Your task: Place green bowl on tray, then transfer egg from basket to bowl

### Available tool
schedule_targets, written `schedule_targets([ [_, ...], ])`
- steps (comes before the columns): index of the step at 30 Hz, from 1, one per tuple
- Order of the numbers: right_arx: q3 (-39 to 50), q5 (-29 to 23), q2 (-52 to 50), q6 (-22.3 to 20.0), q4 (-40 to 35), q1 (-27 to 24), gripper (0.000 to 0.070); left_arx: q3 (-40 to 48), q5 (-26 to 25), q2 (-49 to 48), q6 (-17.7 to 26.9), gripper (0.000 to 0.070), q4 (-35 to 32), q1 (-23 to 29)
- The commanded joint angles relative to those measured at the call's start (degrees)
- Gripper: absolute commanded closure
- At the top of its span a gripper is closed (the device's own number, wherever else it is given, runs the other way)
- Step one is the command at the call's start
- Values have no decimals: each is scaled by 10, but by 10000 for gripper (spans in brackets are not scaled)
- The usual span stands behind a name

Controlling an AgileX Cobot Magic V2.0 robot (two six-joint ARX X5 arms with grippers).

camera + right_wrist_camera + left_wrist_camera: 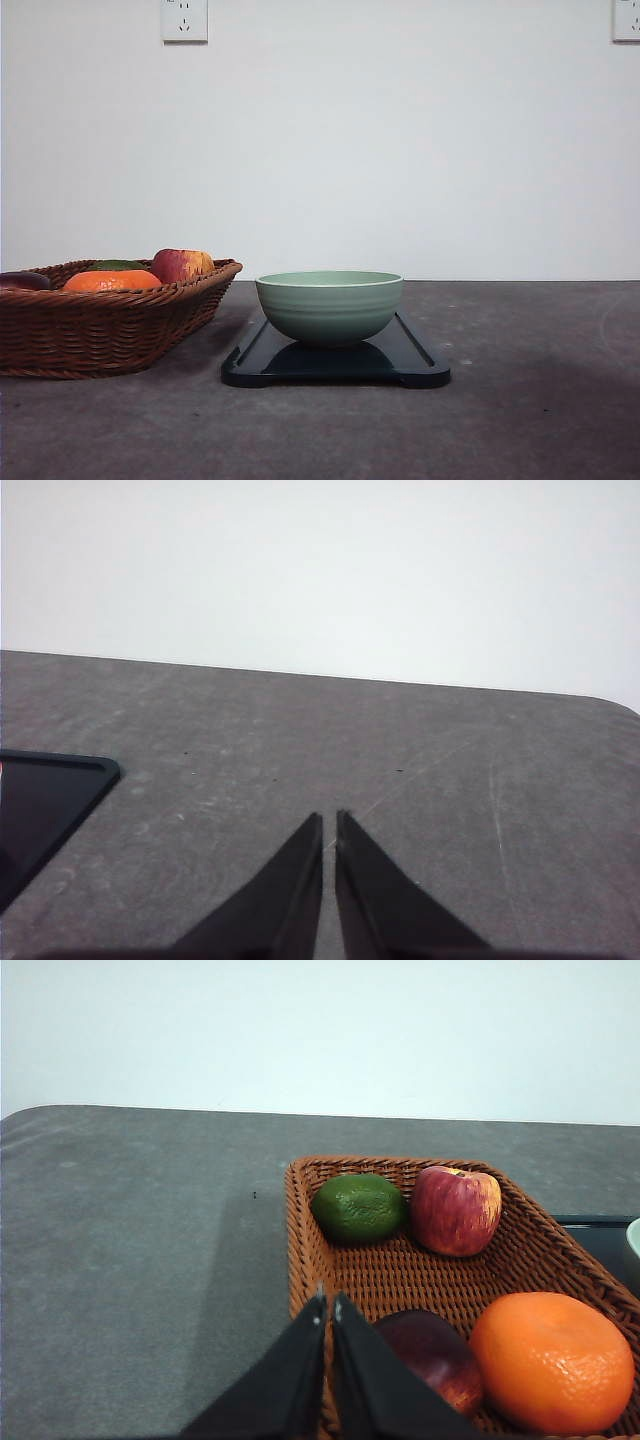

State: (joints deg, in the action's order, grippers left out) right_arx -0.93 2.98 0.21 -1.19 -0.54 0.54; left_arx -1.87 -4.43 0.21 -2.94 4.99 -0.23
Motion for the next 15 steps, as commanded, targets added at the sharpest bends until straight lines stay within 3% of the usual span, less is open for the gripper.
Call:
schedule_targets([
  [1, 2, 0, 0, 7, -7, 1, 684, 11, 0, 0, 5, 700, -3, 1],
  [15, 2, 0, 0, 7, -7, 1, 684, 11, 0, 0, 5, 700, -3, 1],
])
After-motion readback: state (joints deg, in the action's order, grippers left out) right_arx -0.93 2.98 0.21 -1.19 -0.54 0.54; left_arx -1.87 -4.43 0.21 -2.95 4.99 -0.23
